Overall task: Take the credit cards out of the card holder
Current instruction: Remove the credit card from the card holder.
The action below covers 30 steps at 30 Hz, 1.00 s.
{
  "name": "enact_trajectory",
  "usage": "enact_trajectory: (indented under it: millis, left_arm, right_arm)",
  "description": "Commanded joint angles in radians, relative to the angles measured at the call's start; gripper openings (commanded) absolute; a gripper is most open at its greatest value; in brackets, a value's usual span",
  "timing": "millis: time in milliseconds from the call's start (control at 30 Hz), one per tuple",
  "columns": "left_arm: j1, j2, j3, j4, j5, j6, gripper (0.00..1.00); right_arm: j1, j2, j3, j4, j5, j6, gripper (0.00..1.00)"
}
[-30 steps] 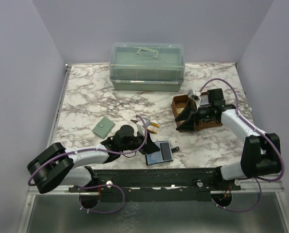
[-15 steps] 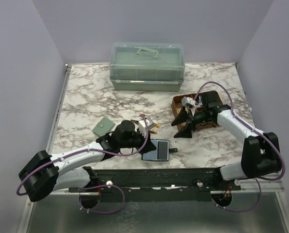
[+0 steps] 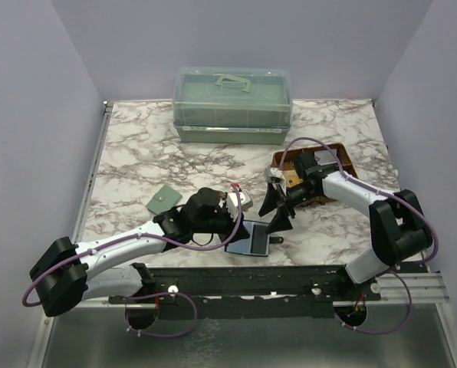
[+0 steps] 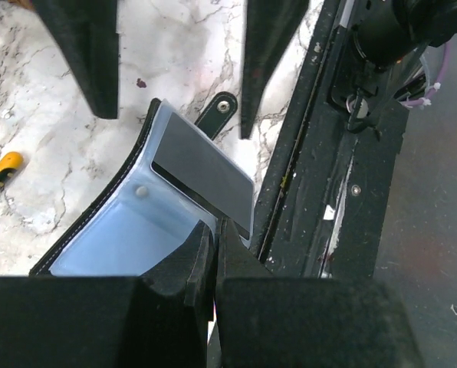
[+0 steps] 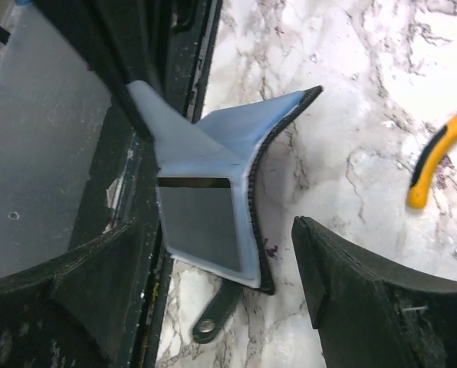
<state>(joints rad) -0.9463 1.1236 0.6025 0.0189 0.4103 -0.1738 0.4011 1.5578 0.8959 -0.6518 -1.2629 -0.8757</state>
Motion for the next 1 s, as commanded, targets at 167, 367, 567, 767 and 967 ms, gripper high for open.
enact_trajectory:
  millis: [167, 367, 567, 767, 967]
  left_arm:
    - [-0.04, -0.023, 0.023, -0.014, -0.025, 0.025, 0.0]
    - [-0.042, -0.07, 0.023, -0.014, -0.1, 0.033, 0.0]
    - [-0.043, -0.123, 0.012, -0.016, -0.137, 0.029, 0.0]
    - [-0.044, -0.14, 0.017, -0.016, -0.155, 0.037, 0.0]
    - [-0.045, -0.157, 0.016, -0.016, -0.166, 0.04, 0.0]
  right_arm:
    - [0.003, 0.045, 0.038, 0.001, 0.018, 0.062, 0.88]
    - [0.064, 0.111, 0.078, -0.092, -0.01, -0.001, 0.86]
    - [0.077, 0.113, 0.101, -0.111, -0.039, 0.019, 0.85]
    - [0.077, 0.172, 0.143, -0.195, -0.163, -0.003, 0.81]
    - [0.077, 0.233, 0.193, -0.293, -0.209, -0.046, 0.75]
